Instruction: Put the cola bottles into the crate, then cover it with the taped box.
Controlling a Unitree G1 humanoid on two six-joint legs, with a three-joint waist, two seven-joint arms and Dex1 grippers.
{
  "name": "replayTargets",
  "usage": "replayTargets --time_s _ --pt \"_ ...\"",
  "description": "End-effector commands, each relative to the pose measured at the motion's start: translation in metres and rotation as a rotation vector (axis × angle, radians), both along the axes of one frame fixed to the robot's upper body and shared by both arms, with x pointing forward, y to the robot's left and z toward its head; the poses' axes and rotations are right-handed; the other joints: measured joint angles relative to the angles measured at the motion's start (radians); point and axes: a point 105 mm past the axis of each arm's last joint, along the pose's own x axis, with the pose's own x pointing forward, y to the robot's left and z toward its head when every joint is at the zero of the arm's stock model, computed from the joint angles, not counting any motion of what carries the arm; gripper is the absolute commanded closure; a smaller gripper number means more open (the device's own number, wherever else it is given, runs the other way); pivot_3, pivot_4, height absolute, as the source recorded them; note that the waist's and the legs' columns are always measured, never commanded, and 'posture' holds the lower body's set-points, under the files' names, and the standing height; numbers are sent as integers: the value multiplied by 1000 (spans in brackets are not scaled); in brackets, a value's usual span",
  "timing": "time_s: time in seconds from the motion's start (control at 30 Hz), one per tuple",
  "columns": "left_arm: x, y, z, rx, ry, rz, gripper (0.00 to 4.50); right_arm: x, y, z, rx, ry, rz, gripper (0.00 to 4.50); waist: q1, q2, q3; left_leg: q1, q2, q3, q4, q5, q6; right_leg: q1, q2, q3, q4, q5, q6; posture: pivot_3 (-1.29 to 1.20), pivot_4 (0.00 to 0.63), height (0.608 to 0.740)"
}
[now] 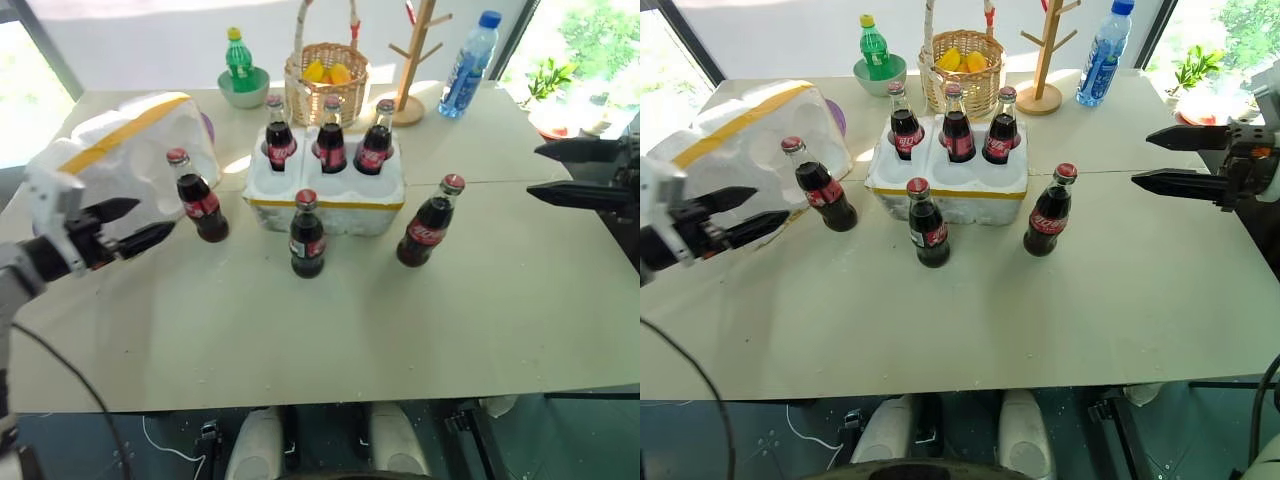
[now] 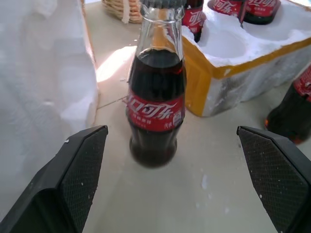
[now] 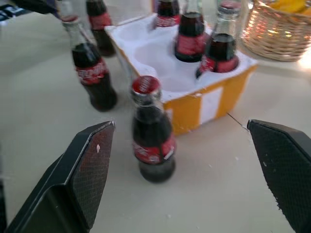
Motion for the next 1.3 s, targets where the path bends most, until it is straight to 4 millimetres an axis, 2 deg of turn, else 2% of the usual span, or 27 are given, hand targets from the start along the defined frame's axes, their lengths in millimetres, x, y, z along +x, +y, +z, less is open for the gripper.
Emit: replayTargets --time_s 0.03,0.3,0.5,0.57,0.67,0.8,0.9,0.97,1.03,1.17,1.3 --pt "20 -7 -5 46 -20 -14 31 -14 14 14 8 -43 66 0 0 0 0 0 0 0 0 0 0 0 0 0 0 0 0 0 150 740" --pt "59 -27 -10 79 -52 -26 31 -17 30 14 34 -52 92 0 7 -1 1 0 0 0 1 0 0 0 0 0 0 0 1 0 150 740" --pt "71 -41 -15 75 -57 -55 31 -18 44 17 35 -60 120 0 5 -1 1 -1 0 0 1 0 0 0 0 0 0 1 2 0 150 740" --pt "69 -43 -16 76 -55 -76 568 -18 46 18 37 -64 120 0 4 -2 1 -1 0 0 1 0 0 0 0 0 0 1 2 0 150 740" --pt "60 -45 -17 76 -40 -116 1770 -17 51 21 44 -69 121 0 4 -2 1 -1 0 0 1 0 0 0 0 0 0 1 2 0 150 740" --pt "45 -47 -10 75 -24 -178 1725 -17 54 22 46 -75 115 0 3 -2 1 -1 0 -1 1 0 0 0 0 0 0 1 2 0 150 740" --pt "24 -57 7 52 9 -301 1725 -17 56 24 44 -81 114 0 3 -2 1 -2 0 -1 1 0 0 -1 0 0 -1 1 2 0 150 740" --pt "11 -67 24 35 21 -400 1725 -18 58 26 43 -84 115 0 4 -3 1 -4 0 -1 1 0 0 -2 0 0 -1 1 2 0 150 740" --pt "8 -77 48 10 1 -472 1725 -19 59 27 38 -88 116 0 10 -3 2 -5 0 -2 2 0 0 -2 0 -1 -1 1 2 0 150 740" --pt "26 -103 94 -36 -87 -573 1725 -23 59 27 31 -94 110 0 33 -5 3 -7 -1 -4 4 0 0 -1 0 -3 -1 2 3 0 150 740" --pt "54 -139 123 -60 -155 -658 1725 -26 61 27 35 -101 100 0 39 -5 2 -6 -7 -3 6 0 1 2 0 -3 -3 3 6 0 150 740"
